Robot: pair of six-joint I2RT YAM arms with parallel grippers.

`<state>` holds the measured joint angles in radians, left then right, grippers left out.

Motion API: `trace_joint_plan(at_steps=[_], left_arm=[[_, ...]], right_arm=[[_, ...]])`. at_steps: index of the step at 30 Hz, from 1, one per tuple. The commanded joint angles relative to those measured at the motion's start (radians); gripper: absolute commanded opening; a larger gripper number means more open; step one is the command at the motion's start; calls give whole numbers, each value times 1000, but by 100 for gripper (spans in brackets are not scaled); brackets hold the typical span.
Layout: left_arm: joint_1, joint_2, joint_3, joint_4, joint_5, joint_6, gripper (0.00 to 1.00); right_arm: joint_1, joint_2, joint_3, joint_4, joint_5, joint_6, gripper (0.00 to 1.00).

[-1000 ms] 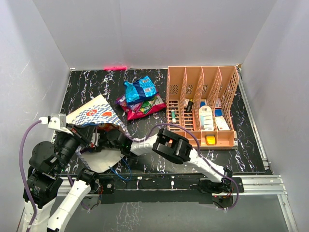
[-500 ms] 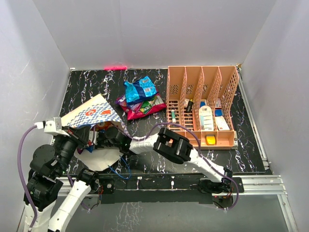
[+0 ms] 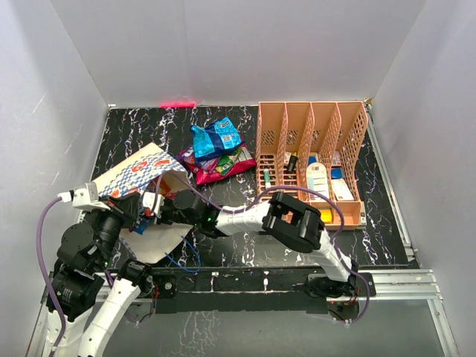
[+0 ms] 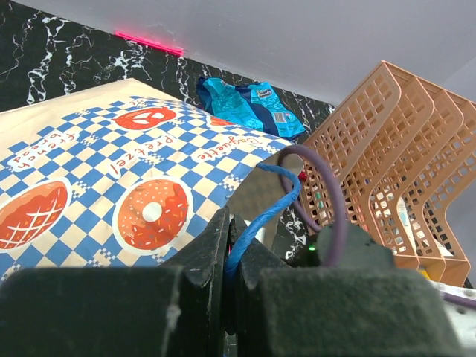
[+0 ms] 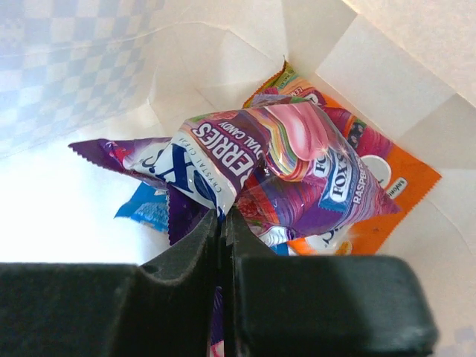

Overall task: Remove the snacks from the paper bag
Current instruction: Take out the snack from the paper bag.

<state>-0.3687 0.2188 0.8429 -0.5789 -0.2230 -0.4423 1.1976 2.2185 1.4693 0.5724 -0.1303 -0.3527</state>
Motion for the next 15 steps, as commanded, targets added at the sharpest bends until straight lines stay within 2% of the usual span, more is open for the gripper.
trace_joint_plan(at_steps=[1, 6, 15], left_arm=[[-4, -15, -12, 38, -14, 6, 0], [-3, -33, -33, 36, -19, 21, 0], [-3, -68, -82, 57, -22, 30, 0]], right_arm=[[9, -163, -85, 99, 43, 24, 7], [11, -291, -201, 68, 52, 44, 7], [14, -564, -352, -119, -6, 66, 7]])
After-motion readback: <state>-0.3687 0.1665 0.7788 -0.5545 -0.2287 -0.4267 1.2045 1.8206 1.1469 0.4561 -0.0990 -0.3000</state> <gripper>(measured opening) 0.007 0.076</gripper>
